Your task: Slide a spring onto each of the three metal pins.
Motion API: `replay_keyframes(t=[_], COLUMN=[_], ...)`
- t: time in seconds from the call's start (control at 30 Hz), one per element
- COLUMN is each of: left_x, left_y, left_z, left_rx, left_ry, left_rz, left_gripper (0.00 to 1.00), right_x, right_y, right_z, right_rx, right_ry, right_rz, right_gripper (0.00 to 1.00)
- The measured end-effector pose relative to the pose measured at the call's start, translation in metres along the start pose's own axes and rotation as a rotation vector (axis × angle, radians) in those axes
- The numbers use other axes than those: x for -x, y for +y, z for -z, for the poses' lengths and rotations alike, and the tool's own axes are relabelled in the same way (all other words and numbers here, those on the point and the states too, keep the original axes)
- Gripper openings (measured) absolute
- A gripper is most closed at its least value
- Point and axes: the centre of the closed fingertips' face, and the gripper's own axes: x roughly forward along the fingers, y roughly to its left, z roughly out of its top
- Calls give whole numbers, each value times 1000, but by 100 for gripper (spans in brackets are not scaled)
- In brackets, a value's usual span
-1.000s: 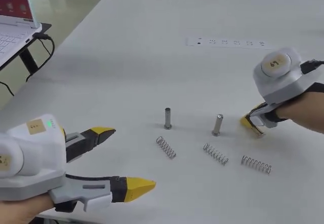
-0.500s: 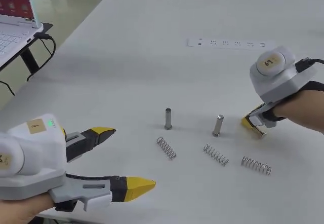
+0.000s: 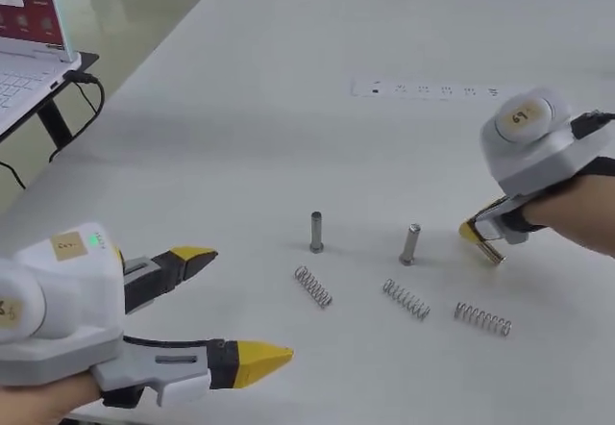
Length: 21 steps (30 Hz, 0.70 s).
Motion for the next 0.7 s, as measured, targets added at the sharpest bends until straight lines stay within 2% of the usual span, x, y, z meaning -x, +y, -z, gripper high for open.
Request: replay_keyframes(t=[0.3, 0.7], left_x=[0, 0], left_y=[-1, -4], left_z=[0, 0], left_rx=[-7, -17], left_ry=[2, 4], left_rz=[7, 16], left_gripper=[80, 80], right_x=[18, 30], right_y=[2, 6], right_z=[-3, -4], right_rx=[-24, -49], right_ry=[-50, -100], right_rz=[1, 4], right_gripper=[5, 5])
